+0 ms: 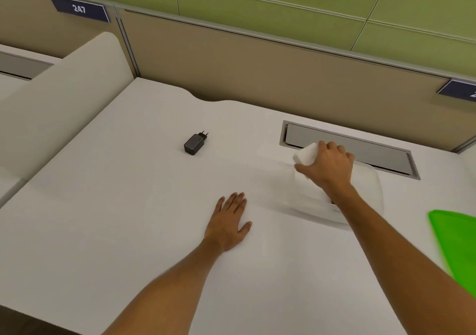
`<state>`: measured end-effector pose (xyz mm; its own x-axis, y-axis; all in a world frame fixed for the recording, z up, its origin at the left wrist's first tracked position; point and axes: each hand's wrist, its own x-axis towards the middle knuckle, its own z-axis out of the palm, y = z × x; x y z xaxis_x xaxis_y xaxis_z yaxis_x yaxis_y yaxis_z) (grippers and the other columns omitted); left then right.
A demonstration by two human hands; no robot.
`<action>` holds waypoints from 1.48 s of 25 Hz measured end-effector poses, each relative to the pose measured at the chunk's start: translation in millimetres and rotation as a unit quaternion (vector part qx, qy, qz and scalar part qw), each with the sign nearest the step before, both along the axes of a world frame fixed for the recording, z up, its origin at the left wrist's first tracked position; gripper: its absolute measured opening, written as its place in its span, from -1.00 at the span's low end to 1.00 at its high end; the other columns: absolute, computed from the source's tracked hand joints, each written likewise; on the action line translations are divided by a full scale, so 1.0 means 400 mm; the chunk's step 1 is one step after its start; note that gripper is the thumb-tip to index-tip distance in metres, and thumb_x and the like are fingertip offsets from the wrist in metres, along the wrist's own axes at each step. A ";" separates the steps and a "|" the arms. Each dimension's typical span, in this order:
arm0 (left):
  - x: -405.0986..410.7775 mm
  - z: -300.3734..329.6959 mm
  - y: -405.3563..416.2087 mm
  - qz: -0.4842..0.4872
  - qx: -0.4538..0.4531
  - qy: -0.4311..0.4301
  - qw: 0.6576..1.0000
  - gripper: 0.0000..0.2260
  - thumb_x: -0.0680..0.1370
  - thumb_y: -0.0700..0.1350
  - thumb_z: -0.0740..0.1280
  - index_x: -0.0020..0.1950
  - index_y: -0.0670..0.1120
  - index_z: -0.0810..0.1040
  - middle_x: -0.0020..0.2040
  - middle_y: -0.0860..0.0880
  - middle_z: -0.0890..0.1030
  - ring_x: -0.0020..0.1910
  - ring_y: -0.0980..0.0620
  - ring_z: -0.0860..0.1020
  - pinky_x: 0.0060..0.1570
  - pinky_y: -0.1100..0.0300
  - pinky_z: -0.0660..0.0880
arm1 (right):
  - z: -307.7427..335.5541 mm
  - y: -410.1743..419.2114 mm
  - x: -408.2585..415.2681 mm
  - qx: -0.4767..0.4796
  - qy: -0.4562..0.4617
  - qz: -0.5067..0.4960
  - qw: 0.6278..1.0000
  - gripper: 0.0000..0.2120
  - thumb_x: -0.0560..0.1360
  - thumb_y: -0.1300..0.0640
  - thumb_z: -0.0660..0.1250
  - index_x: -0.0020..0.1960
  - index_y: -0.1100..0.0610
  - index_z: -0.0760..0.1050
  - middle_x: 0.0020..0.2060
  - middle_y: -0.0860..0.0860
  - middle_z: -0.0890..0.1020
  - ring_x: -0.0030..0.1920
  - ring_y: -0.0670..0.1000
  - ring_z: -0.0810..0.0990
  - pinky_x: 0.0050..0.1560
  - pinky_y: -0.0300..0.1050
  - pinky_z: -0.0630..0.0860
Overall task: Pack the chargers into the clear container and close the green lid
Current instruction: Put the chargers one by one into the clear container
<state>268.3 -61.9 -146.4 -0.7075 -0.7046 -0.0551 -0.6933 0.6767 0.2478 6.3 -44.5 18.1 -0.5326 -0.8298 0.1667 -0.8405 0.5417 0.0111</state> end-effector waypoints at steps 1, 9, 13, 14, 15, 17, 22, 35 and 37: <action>0.000 0.000 0.000 0.001 0.001 0.000 1.000 -0.38 0.57 0.22 -0.08 0.56 -0.06 0.01 0.59 0.01 -0.01 0.55 0.08 -0.11 0.51 0.03 -0.21 | -0.010 0.010 -0.013 0.011 -0.013 -0.031 0.999 -0.28 0.24 -0.33 0.40 0.17 0.18 0.48 0.04 0.13 0.59 0.07 0.20 0.52 0.08 0.08 0.38; 0.000 -0.003 -0.002 0.003 -0.001 0.008 1.000 -0.38 0.57 0.22 -0.07 0.55 -0.06 0.03 0.59 0.01 0.02 0.55 0.08 -0.10 0.52 0.02 -0.17 | -0.078 0.005 -0.029 0.192 -0.190 -0.150 0.951 -0.63 0.19 -0.22 0.41 -0.28 0.06 0.45 -0.39 -0.02 0.50 -0.24 0.09 0.48 -0.05 -0.03 0.34; 0.001 -0.009 -0.004 0.006 -0.002 0.010 1.000 -0.38 0.57 0.23 -0.07 0.55 -0.06 0.04 0.59 0.02 0.02 0.55 0.09 -0.10 0.52 0.02 -0.15 | -0.092 0.001 -0.025 0.228 -0.211 -0.145 0.939 -0.56 0.23 -0.22 0.40 -0.07 0.07 0.48 -0.21 0.03 0.54 -0.10 0.14 0.51 -0.04 -0.02 0.41; 0.001 -0.009 -0.003 0.006 -0.002 0.010 1.000 -0.38 0.57 0.23 -0.07 0.55 -0.06 0.03 0.59 0.02 0.01 0.55 0.09 -0.11 0.52 0.02 -0.16 | -0.096 0.001 -0.026 0.236 -0.212 -0.145 0.937 -0.53 0.25 -0.22 0.39 0.01 0.08 0.50 -0.14 0.05 0.56 -0.05 0.15 0.53 -0.04 -0.02 0.42; 0.000 -0.008 -0.003 0.005 -0.002 0.009 1.000 -0.38 0.57 0.23 -0.07 0.55 -0.06 0.03 0.59 0.02 0.01 0.55 0.09 -0.11 0.52 0.02 -0.16 | -0.101 0.000 -0.026 0.243 -0.212 -0.146 0.935 -0.50 0.27 -0.22 0.38 0.07 0.08 0.51 -0.06 0.06 0.59 0.03 0.16 0.55 -0.02 0.00 0.43; 0.000 -0.009 -0.004 0.005 -0.001 0.008 1.000 -0.39 0.58 0.22 -0.07 0.56 -0.06 0.03 0.59 0.02 0.01 0.55 0.09 -0.11 0.52 0.01 -0.16 | -0.111 0.001 -0.024 0.252 -0.212 -0.143 0.933 -0.43 0.30 -0.24 0.37 0.16 0.09 0.51 0.09 0.08 0.61 0.15 0.17 0.54 0.05 0.01 0.45; 0.000 -0.009 -0.005 0.003 0.000 0.009 1.000 -0.38 0.58 0.22 -0.07 0.56 -0.06 0.02 0.59 0.01 0.00 0.55 0.08 -0.11 0.52 0.00 -0.15 | -0.059 -0.039 -0.054 0.213 -0.172 -0.135 0.952 -0.41 0.30 -0.32 0.39 0.10 0.11 0.52 0.00 0.08 0.63 0.05 0.18 0.58 -0.02 -0.01 0.42; -0.002 0.002 -0.005 0.000 0.005 0.005 1.000 -0.39 0.58 0.21 -0.04 0.55 -0.08 0.00 0.59 -0.01 -0.01 0.55 0.05 -0.12 0.52 -0.01 -0.18 | -0.010 -0.311 0.185 0.133 -0.012 0.141 0.981 -0.82 0.45 0.05 0.27 -0.06 0.16 0.49 -0.37 0.01 0.44 -0.27 0.12 0.44 -0.16 -0.07 0.30; -0.001 0.001 -0.005 0.003 0.010 0.004 1.000 -0.38 0.58 0.21 -0.04 0.55 -0.08 0.00 0.59 -0.02 -0.02 0.55 0.05 -0.12 0.52 -0.01 -0.18 | -0.039 -0.339 0.252 0.149 -0.015 0.195 0.969 -0.79 0.46 0.07 0.27 0.02 0.17 0.50 -0.32 0.01 0.47 -0.26 0.11 0.48 -0.07 -0.03 0.31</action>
